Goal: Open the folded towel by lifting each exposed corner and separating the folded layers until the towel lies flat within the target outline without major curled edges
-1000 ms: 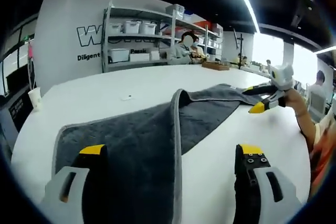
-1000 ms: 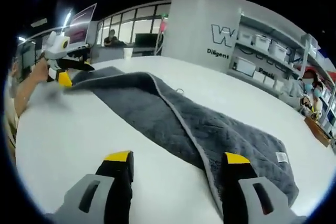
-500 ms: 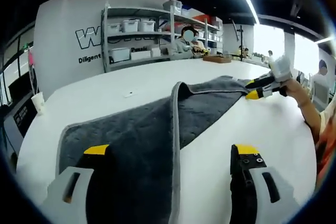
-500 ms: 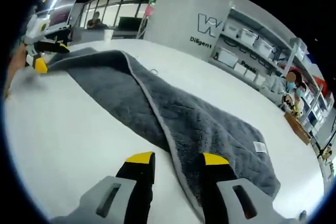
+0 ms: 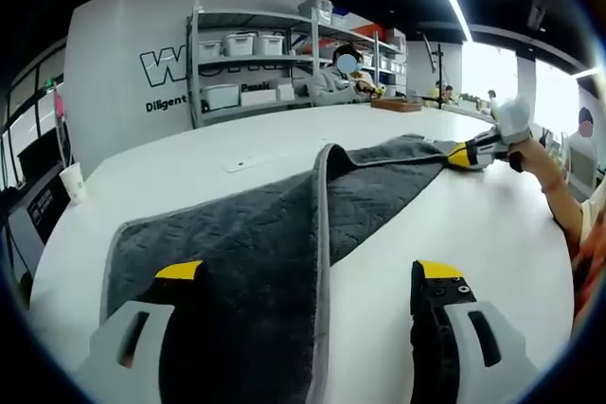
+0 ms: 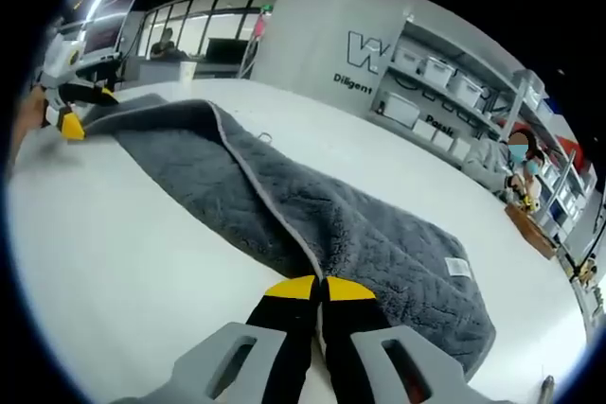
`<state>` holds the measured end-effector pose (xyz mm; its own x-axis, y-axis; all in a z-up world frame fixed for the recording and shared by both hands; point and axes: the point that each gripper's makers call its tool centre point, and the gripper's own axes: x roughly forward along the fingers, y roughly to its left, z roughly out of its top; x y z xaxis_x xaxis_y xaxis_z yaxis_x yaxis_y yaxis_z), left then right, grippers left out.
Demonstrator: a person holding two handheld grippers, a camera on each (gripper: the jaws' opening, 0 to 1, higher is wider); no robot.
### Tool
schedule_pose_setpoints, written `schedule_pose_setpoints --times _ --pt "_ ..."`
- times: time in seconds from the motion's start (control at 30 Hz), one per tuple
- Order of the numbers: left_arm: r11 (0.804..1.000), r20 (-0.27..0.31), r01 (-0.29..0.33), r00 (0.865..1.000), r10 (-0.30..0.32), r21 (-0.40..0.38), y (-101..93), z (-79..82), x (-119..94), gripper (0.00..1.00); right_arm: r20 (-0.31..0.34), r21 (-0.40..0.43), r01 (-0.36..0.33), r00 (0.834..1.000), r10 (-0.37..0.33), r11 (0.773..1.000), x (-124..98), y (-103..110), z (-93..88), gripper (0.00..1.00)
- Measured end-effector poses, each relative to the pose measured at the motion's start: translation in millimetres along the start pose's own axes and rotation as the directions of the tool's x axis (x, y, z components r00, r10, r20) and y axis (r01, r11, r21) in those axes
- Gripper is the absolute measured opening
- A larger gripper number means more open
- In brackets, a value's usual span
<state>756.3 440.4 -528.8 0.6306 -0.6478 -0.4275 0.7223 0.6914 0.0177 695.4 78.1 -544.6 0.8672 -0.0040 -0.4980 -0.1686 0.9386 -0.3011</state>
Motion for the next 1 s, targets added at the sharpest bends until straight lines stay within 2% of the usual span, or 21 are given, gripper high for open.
schedule_pose_setpoints --times 0.1,0.17,0.37,0.57,0.6,0.67,0.8,0.93,1.0 --pt "1.0 0.004 0.0 1.0 0.0 -0.001 -0.5 0.6 0.5 0.85 0.006 0.001 0.004 1.0 -0.004 1.0 -0.5 0.0 1.7 0.0" --pt "1.0 0.007 -0.023 1.0 0.023 0.012 3.6 0.8 0.8 0.82 0.009 -0.008 0.012 1.0 -0.012 1.0 -1.9 -0.7 3.4 0.0" --pt "0.998 0.015 -0.06 0.998 0.06 0.009 12.9 -0.9 1.1 0.68 0.029 0.001 0.014 0.999 -0.014 1.0 -6.6 -2.5 8.3 0.0" --pt "0.995 0.013 -0.081 0.997 0.08 0.063 13.3 -2.1 0.7 0.47 0.026 0.006 0.013 1.0 -0.013 1.0 -6.9 -2.2 7.5 0.0" --pt "0.993 0.005 -0.054 0.999 0.054 0.101 9.1 -3.1 0.6 0.43 0.024 0.01 0.01 1.0 -0.01 1.0 -6.9 -2.1 7.6 0.0" --pt "0.993 -0.007 -0.042 0.999 0.043 0.109 4.3 -5.8 2.1 0.35 0.028 0.015 0.008 1.0 -0.009 1.0 -7.4 -1.6 8.2 0.0" --pt "0.987 -0.032 -0.043 0.998 0.048 0.153 1.5 -11.3 5.9 0.22 0.028 0.018 0.007 1.0 -0.008 1.0 -7.8 -1.6 8.0 0.0" --pt "0.984 -0.035 -0.046 0.998 0.053 0.171 1.6 -11.7 5.3 0.04 0.03 0.018 0.009 0.999 -0.01 1.0 -8.4 -2.1 8.8 0.0" --pt "0.985 -0.039 -0.042 0.998 0.05 0.169 0.6 -12.3 4.9 0.04 0.03 0.017 0.012 0.999 -0.012 1.0 -8.7 -2.7 8.7 0.0"
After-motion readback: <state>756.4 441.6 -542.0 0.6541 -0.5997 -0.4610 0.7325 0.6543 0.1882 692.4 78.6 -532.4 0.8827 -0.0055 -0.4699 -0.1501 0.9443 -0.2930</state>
